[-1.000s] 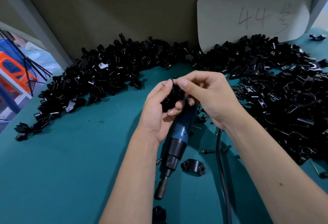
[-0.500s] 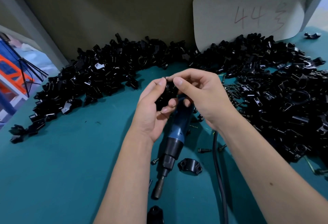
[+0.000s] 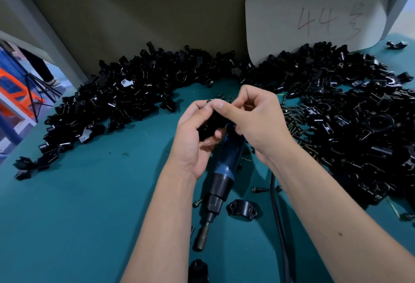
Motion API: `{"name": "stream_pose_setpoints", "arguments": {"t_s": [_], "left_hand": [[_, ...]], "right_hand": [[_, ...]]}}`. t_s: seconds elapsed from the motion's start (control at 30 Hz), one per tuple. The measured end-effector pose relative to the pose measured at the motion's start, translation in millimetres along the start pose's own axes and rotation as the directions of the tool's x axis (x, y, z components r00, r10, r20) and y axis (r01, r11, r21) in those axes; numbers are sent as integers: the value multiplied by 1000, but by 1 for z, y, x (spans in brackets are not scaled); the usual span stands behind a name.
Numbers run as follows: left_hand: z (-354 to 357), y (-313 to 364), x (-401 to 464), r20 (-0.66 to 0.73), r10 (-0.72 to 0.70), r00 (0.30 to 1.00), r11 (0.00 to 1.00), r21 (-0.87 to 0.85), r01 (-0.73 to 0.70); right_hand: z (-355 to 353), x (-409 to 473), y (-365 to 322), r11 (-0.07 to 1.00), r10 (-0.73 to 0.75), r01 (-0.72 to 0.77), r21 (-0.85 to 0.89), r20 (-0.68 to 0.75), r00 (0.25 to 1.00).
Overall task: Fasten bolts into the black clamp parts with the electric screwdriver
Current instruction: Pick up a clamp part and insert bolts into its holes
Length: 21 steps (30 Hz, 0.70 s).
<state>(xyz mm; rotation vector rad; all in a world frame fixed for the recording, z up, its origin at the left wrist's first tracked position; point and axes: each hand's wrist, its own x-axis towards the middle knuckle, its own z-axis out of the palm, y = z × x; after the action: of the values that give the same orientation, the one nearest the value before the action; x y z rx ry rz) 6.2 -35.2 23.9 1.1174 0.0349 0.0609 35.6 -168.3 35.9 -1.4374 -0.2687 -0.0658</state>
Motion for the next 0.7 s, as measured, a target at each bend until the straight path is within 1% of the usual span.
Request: {"name": "stream_pose_setpoints", "arguments": {"t_s": [0.1, 0.23, 0.33, 0.4, 0.47, 0.63, 0.7], "left_hand": [[2, 0, 0, -12, -2, 1000, 1000, -19, 2], [3, 4, 0, -6, -28, 1000, 989, -143, 27], [2, 4, 1, -13, -46, 999, 978, -204, 42], [2, 4, 1, -18, -36, 999, 978, -208, 31], [2, 4, 1, -34, -25, 999, 981, -195, 18], [1, 0, 2, -67, 8, 998, 990, -142, -17], [2, -1, 3, -74, 23, 997, 991, -129, -33]], "right_hand": [[-3, 1, -2, 1000, 17, -17, -23, -9, 1000], [-13, 4, -5, 994, 103, -104, 28, 45, 994], [-16, 4, -4, 997, 73, -75, 21, 82, 994], [-15, 4, -2, 999, 35, -34, -15, 85, 996], [-14, 4, -1, 999, 4, -2, -32, 56, 998], [-14, 5, 0, 1000, -19, 20, -25, 37, 999], [-15, 6, 2, 998, -41, 42, -54, 16, 999]]}}
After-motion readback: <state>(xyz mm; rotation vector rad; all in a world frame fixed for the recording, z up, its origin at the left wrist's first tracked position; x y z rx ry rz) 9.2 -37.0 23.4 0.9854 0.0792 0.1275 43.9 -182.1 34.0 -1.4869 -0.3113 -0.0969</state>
